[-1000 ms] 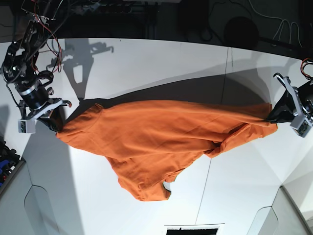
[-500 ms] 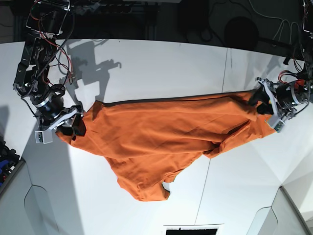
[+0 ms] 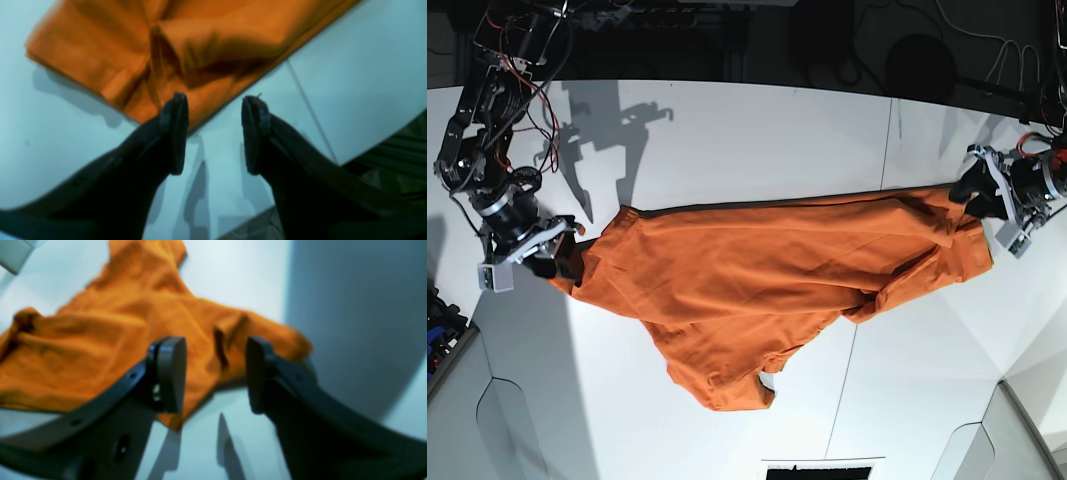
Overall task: Layout the t-shirt on the table in an organized manner, then fold the t-shirt properly
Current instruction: 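Regrasp the shirt edges with both grippers and pull it taut, then open both grippers and release the flattened shirt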
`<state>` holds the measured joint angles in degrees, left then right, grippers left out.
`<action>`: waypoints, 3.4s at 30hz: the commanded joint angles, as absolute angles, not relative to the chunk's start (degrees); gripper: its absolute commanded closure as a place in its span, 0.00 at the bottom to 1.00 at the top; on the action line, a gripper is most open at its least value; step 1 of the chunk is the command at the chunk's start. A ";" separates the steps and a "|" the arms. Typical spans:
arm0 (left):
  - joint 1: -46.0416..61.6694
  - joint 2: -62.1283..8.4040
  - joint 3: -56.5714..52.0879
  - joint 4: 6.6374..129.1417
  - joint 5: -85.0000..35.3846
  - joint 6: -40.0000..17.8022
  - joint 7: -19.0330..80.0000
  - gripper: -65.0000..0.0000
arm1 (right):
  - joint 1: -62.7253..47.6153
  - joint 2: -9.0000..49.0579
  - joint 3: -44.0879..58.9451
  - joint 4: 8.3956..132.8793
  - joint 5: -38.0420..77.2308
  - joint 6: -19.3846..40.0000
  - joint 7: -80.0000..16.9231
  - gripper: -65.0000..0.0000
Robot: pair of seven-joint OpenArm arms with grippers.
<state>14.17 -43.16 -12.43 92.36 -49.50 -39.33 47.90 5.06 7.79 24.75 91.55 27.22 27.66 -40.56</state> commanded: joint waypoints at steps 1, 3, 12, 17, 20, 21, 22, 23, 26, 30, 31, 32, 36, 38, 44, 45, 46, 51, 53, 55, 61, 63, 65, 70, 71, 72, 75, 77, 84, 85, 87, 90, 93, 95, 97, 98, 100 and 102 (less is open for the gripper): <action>14.44 -44.36 -13.10 92.99 -49.60 -38.98 45.91 0.56 | 5.19 8.40 24.88 92.60 28.32 27.86 -39.00 0.56; 15.35 -43.62 -13.10 92.99 -47.55 -38.13 44.69 0.56 | 3.81 8.38 24.88 92.60 28.36 27.86 -38.41 0.56; 14.90 -39.66 -13.10 92.88 -40.07 -32.21 37.87 0.56 | 1.06 8.38 24.88 92.58 28.29 27.86 -37.43 0.56; 12.97 -39.66 -13.10 92.82 -38.19 -30.17 37.87 0.56 | 1.06 8.36 24.88 92.58 28.42 27.83 -37.34 0.56; 12.51 -39.35 -13.10 92.82 -38.30 -30.20 37.87 0.56 | 1.10 8.36 24.88 92.58 28.49 27.83 -37.32 0.56; 12.51 -39.05 -13.10 92.82 -38.30 -30.22 37.87 0.56 | 1.08 8.36 24.88 92.58 28.49 27.83 -37.10 0.56; 12.51 -38.68 -13.10 92.82 -38.33 -30.22 37.87 0.56 | 1.08 8.36 24.88 92.58 28.47 27.83 -36.80 0.56; 12.51 -38.15 -13.08 92.82 -38.35 -30.20 37.87 0.56 | 1.08 8.36 24.88 92.51 28.42 27.81 -36.18 0.56; 12.38 -36.51 -13.08 92.82 -38.76 -30.24 37.78 0.56 | 1.17 8.12 24.88 92.20 26.37 24.88 -33.36 0.56; 12.38 -34.76 -13.08 92.82 -38.74 -30.24 37.56 0.56 | 1.39 6.90 24.88 92.09 22.39 20.86 -32.34 0.51; 12.36 -34.41 -13.08 92.82 -38.72 -30.24 37.32 0.56 | 1.41 6.55 24.88 92.09 22.44 20.75 -32.29 0.49; 12.38 -34.20 -13.08 92.82 -38.70 -30.24 36.88 0.56 | 1.41 6.17 24.84 92.07 22.48 20.80 -32.23 0.47; 12.38 -33.80 -13.08 92.82 -38.15 -30.24 35.66 0.71 | 1.93 4.64 24.47 91.20 22.41 20.84 -29.74 0.47; 12.38 -33.82 -13.08 92.82 -37.34 -30.24 35.57 0.86 | 3.77 3.97 24.27 88.58 21.87 21.61 -29.10 0.47; 12.43 -33.87 -13.08 92.82 -35.99 -30.22 37.87 1.00 | 10.59 3.64 24.05 78.78 21.02 23.09 -29.12 0.47; 12.43 -33.93 -13.08 92.84 -36.05 -30.24 38.19 1.00 | 11.27 3.64 23.90 77.89 21.28 24.60 -29.39 0.47; 12.43 -34.17 -13.08 92.86 -36.64 -30.63 38.59 1.00 | 11.75 3.62 23.66 77.43 21.61 25.65 -29.47 0.47; 14.61 -36.53 -13.10 96.92 -43.57 -34.28 42.06 1.00 | 11.68 3.64 22.52 77.41 21.63 25.85 -30.15 0.81; 16.93 -37.95 -13.10 100.09 -44.40 -34.61 42.35 1.00 | 11.57 3.68 22.55 77.43 21.58 26.44 -30.22 0.99; 19.31 -39.05 -13.10 103.44 -44.36 -34.59 42.44 1.00 | 11.57 3.81 22.55 77.58 21.54 26.48 -30.26 1.00; 24.38 -40.16 -14.15 110.41 -44.36 -34.59 43.29 1.00 | 10.83 3.81 24.58 83.18 21.52 26.41 -36.34 1.00; 26.30 -40.16 -16.21 111.77 -44.86 -34.61 44.01 1.00 | 8.75 3.99 26.20 87.18 21.93 26.39 -37.21 1.00; 28.40 -40.14 -19.40 113.14 -47.37 -35.48 45.08 1.00 | 5.89 4.67 27.88 91.18 23.57 26.44 -37.21 1.00; 34.41 -40.12 -26.96 115.35 -57.28 -40.00 49.21 1.00 | -1.58 6.15 31.68 97.03 28.56 28.95 -37.52 1.00; 35.53 -40.12 -27.70 115.44 -58.89 -40.00 49.98 1.00 | -2.79 6.22 32.21 97.41 29.32 29.45 -37.56 1.00; 36.47 -40.12 -28.03 115.44 -60.12 -40.00 50.52 1.00 | -3.86 6.20 32.75 97.65 29.80 29.65 -37.56 1.00; 39.16 -39.97 -28.10 115.44 -62.26 -40.00 51.64 1.00 | -6.55 6.20 33.54 97.65 30.48 29.78 -37.58 1.00; 40.71 -39.97 -28.10 115.44 -63.26 -40.00 51.77 1.00 | -7.81 6.17 33.52 97.65 30.50 29.76 -37.60 0.96; 42.04 -40.01 -28.10 115.44 -63.20 -40.00 52.99 0.77 | -8.99 6.17 34.57 98.24 35.00 29.65 -37.30 0.54; 41.95 -40.03 -28.12 115.44 -63.13 -40.00 52.97 0.73 | -8.88 6.17 34.92 98.76 36.16 29.65 -37.10 0.54; 41.45 -40.01 -28.95 115.44 -63.20 -40.00 52.29 0.72 | -8.19 6.17 35.16 100.07 37.67 30.04 -36.38 0.54; 39.42 -39.99 -31.88 115.44 -63.18 -40.00 49.65 0.72 | -5.21 6.17 35.14 100.90 37.69 30.28 -36.29 0.54; 36.29 -40.03 -34.22 115.44 -62.35 -40.00 47.51 0.72 | -1.96 6.17 35.14 100.82 36.10 30.22 -36.18 0.54; 33.98 -40.01 -34.00 115.24 -59.66 -40.00 46.28 0.72 | 0.27 6.17 34.98 100.40 34.28 30.15 -35.99 0.54; 31.62 -40.07 -32.64 114.19 -55.83 -40.00 43.40 0.71 | 2.96 6.17 34.22 98.78 32.32 29.67 -35.77 0.54; 30.37 -40.16 -31.48 113.32 -53.56 -40.00 41.63 0.68 | 4.45 6.17 33.58 97.36 31.38 29.56 -35.73 0.54; 27.81 -40.18 -28.18 110.83 -48.88 -40.00 38.46 0.58 | 6.98 6.20 32.01 93.45 29.47 29.54 -34.87 0.54; 24.75 -40.16 -23.81 107.28 -44.18 -37.87 35.57 0.53 | 8.97 6.20 30.24 88.66 28.27 29.54 -33.43 0.54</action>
